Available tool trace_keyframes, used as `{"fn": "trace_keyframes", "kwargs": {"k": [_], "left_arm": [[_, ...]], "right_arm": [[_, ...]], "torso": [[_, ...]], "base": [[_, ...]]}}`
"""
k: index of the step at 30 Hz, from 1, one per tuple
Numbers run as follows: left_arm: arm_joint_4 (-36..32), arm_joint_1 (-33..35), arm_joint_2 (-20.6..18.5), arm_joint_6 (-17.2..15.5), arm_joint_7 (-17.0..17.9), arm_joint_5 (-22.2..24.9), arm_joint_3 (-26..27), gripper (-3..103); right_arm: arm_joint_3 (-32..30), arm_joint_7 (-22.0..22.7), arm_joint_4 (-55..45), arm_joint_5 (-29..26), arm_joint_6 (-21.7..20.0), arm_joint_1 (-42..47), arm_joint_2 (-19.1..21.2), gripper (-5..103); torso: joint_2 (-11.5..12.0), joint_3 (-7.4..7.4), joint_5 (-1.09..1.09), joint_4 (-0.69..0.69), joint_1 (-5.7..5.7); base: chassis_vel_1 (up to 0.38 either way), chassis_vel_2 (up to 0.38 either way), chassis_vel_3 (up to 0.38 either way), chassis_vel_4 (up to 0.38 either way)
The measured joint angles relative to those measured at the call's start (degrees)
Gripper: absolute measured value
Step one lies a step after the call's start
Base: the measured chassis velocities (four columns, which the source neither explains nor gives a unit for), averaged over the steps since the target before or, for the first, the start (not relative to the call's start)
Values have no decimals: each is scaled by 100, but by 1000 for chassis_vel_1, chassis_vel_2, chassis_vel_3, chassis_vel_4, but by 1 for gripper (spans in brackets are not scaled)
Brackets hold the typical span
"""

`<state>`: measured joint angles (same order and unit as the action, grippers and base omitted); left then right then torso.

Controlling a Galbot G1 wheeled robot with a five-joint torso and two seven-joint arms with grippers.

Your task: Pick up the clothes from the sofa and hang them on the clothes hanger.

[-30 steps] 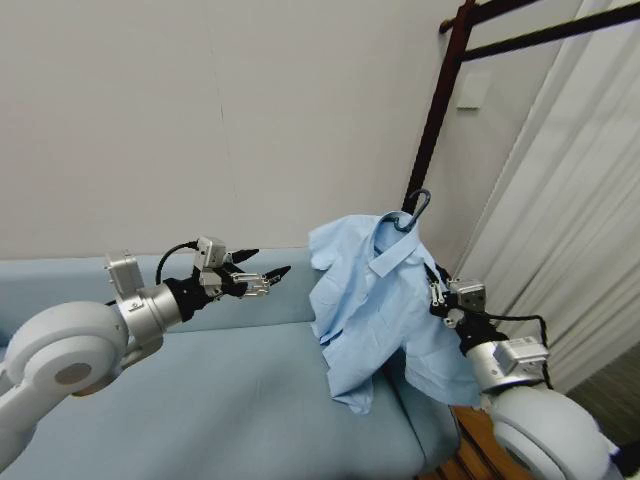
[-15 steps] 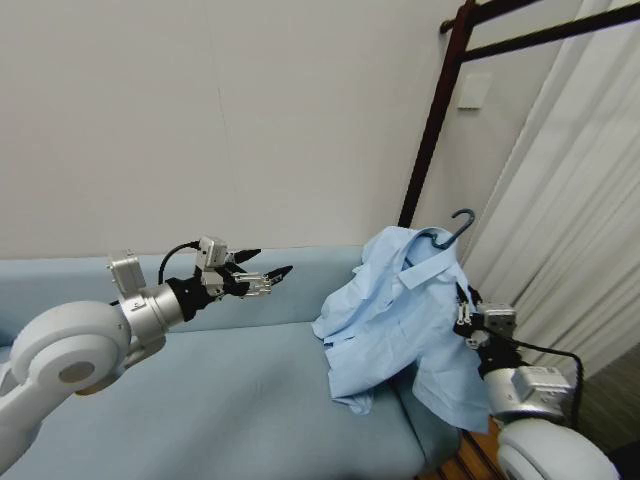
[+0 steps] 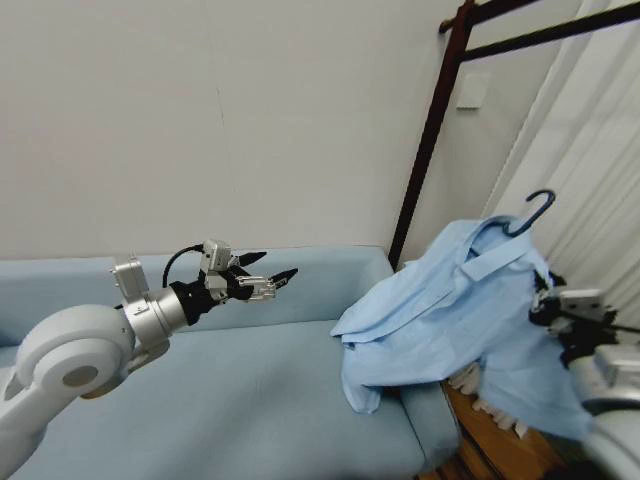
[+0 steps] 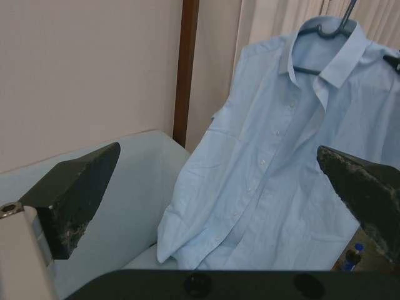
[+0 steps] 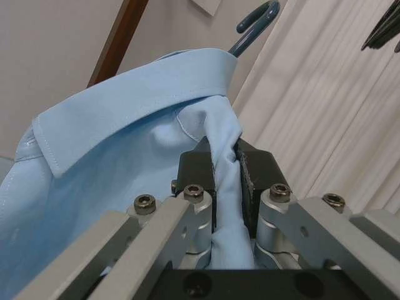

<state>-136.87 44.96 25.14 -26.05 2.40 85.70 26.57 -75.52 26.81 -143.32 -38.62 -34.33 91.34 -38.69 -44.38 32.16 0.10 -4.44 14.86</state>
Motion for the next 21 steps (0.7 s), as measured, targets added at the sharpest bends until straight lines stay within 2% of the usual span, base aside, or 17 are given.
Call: {"fn": "trace_keyframes", "kwargs": {"k": [1, 6, 9, 10, 12, 13, 14, 15, 17, 18, 21], "left_arm": [[0, 0, 0, 0, 0, 0, 0, 100], [-6, 19, -5, -2, -4, -1, 24, 100], [-3, 19, -3, -2, -5, -1, 18, 100], [13, 18, 1, -4, -4, -2, 8, 100], [27, 24, 16, -5, 0, -6, 5, 100], [27, 24, 16, -5, 0, -6, 5, 100], [27, 44, 18, -6, 1, -8, 14, 100], [17, 114, 28, -12, 4, -10, 60, 100], [28, 151, 67, -15, 15, -37, 72, 100], [28, 151, 67, -15, 15, -37, 72, 100], [62, 202, 169, -17, 9, -121, 33, 100]], "right_arm": [[0, 0, 0, 0, 0, 0, 0, 9], [-551, 495, -1, -1370, -550, -283, 736, 9], [-667, 627, -1, -1653, -620, -366, 967, 9], [-731, 732, -2, -1935, -722, -558, 1263, 9], [-611, 906, -3, -2275, -781, -935, 1709, 9], [-611, 906, -3, -2275, -781, -935, 1709, 9], [-455, 985, 19, -2416, -786, -1151, 1891, 9], [-84, 1207, 130, -2703, -788, -1589, 2244, 9], [172, 1589, 329, -3262, -788, -1964, 2757, 9], [172, 1589, 329, -3262, -788, -1964, 2757, 9], [224, 1675, 761, -3499, -786, -2162, 3180, 9]], "torso": [[0, 0, 0, 0, 0], [0, 0, 1, -3, 0], [0, 0, 1, -4, 0], [0, 0, 0, -5, 0], [0, 0, -1, -2, 0], [0, 0, -1, -2, 0], [0, 0, -1, -3, 0], [0, 0, -1, 1, 0], [1, 1, -2, 2, 0], [1, 1, -2, 2, 0], [0, 0, -3, -2, 0]], "base": [[0, 0, 0, 0], [0, 0, 0, 0], [0, 0, 0, 0], [0, 0, 0, 0], [0, 0, 0, 0], [0, 0, 0, 0], [0, 0, 0, 0], [0, 0, 0, 0], [0, 0, 0, 0], [0, 0, 0, 0], [0, 0, 0, 0]]}}
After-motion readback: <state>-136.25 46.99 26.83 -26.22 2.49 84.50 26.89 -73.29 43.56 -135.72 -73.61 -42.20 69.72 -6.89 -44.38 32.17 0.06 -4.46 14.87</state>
